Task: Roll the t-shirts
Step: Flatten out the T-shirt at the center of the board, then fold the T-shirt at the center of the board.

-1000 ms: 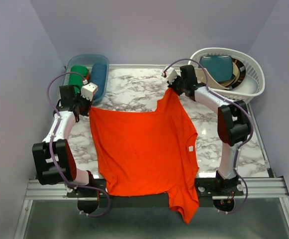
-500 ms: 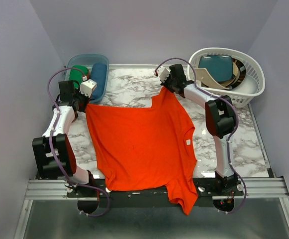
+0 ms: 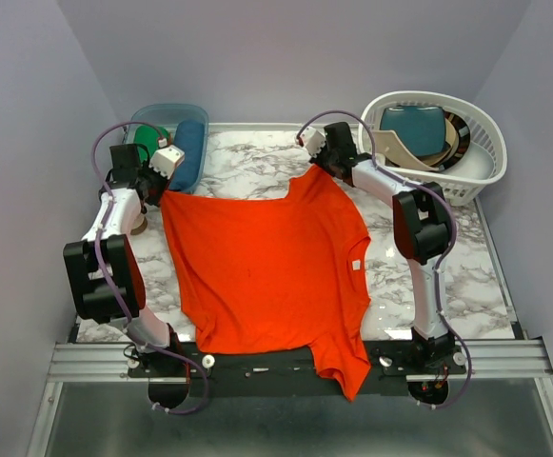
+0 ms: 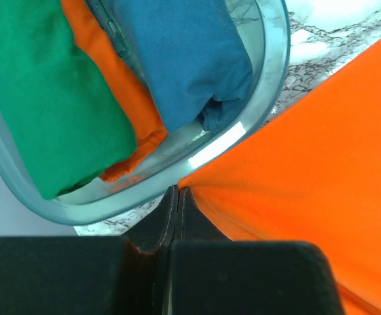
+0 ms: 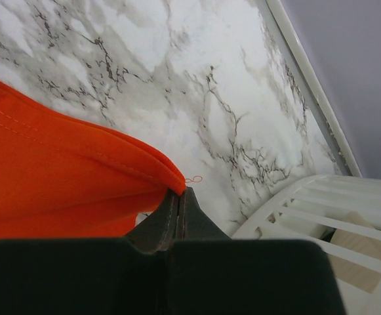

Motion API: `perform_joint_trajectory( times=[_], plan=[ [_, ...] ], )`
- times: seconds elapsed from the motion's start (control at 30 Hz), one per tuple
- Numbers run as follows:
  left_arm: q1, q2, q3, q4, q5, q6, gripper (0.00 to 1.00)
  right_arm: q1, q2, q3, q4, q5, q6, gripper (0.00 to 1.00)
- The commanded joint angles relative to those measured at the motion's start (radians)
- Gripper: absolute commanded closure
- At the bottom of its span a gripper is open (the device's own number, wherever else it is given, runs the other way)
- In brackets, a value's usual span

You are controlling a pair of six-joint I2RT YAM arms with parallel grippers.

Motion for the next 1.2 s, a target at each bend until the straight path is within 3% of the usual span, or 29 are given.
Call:
perform_joint_trajectory(
  times=[0.0,0.33,0.73,1.17],
  plan=[
    [0.004,0.044,0.054,-0.002,-0.003,0.027,1.00,-0.017,-0.014,0.007,0.001,0.077,-0.017,0.99],
    [0.004,0.034,0.036,-0.044,0.004,0.061,1.00,-0.046,-0.092,-0.015,-0.032,0.043,-0.014,0.99],
    [0.004,-0.067,-0.098,-0.093,0.083,0.066,1.00,-0.046,-0.277,-0.249,-0.099,-0.038,-0.017,1.00],
    [0.020,-0.226,-0.176,-0.183,0.049,0.115,1.00,-0.046,-0.489,-0.483,-0.099,-0.067,0.021,0.99]
  ],
)
